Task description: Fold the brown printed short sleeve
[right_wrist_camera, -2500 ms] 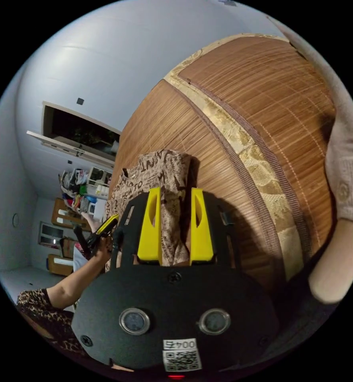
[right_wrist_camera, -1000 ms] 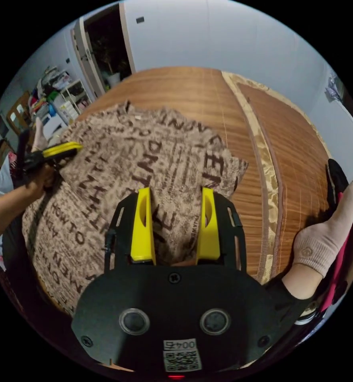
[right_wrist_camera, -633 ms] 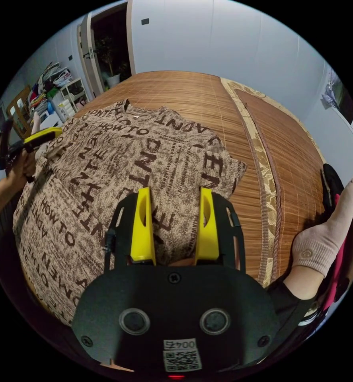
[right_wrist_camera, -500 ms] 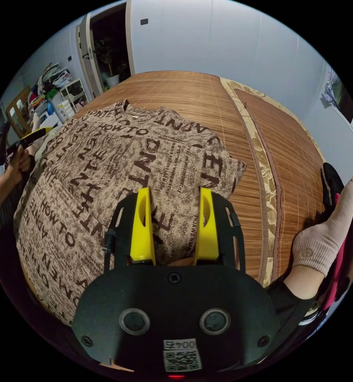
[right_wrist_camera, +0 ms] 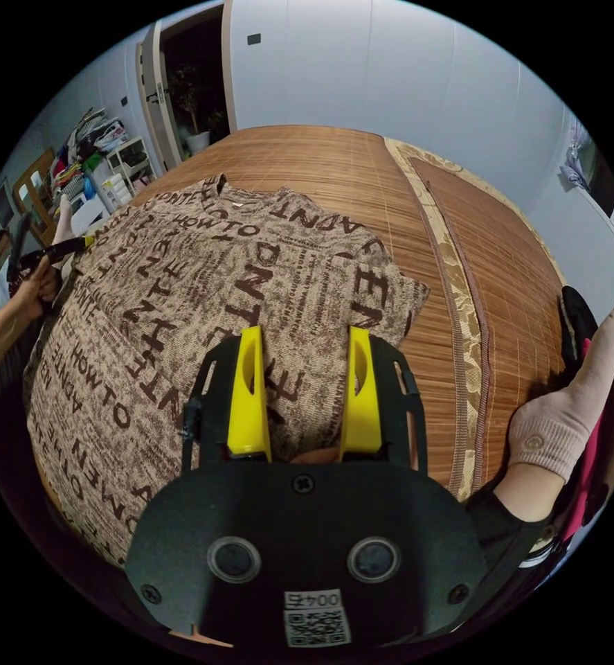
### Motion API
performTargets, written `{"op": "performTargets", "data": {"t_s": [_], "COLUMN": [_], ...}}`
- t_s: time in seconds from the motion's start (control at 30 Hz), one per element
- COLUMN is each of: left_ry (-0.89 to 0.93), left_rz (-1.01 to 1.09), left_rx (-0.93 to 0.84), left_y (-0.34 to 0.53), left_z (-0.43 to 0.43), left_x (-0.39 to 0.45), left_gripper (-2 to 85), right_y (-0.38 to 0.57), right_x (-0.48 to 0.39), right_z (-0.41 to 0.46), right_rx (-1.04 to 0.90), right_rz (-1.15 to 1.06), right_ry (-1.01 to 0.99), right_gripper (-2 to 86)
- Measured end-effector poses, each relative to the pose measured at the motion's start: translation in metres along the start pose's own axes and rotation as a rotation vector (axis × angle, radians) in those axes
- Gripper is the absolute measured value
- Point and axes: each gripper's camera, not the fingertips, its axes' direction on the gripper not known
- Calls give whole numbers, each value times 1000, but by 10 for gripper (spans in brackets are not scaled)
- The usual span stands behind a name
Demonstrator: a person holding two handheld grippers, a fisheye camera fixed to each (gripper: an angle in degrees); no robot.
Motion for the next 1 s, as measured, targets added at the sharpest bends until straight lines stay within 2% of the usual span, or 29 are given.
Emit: {"op": "performTargets", "data": {"t_s": [0.07, 0.17, 0.37, 0.6, 0.73, 0.83, 0.9, 1.0], "left_ry": [16, 171, 193, 241, 198, 94, -23, 74], "left_rz": [-11, -93, -113, -121, -134, 12, 108, 38], "left_rx": [-64, -102, -20, -142, -183, -63, -88, -109], "left_y": [-1, -9, -35, -107, -125, -124, -120, -126], "left_z": [15, 21, -10, 21, 35, 18, 25, 30], "left_x": [-23, -55, -70, -71, -72, -53, -42, -56], "left_gripper": [30, 35, 83, 110, 66, 35, 28, 23], "right_y": [0, -1, -1, 0, 1, 2, 2, 3], "right_x": [0, 0, 1, 6, 11, 14, 17, 20], "right_z": [1, 3, 6, 10, 14, 16, 17, 20], "right_rx": [-1, -2, -3, -2, 0, 0, 0, 1], "right_rz": [1, -1, 0, 4, 6, 6, 9, 8], "right_ry": [-3, -4, -3, -6, -8, -7, -8, -4], "right_gripper": [169, 169, 169, 168, 168, 168, 168, 167]}}
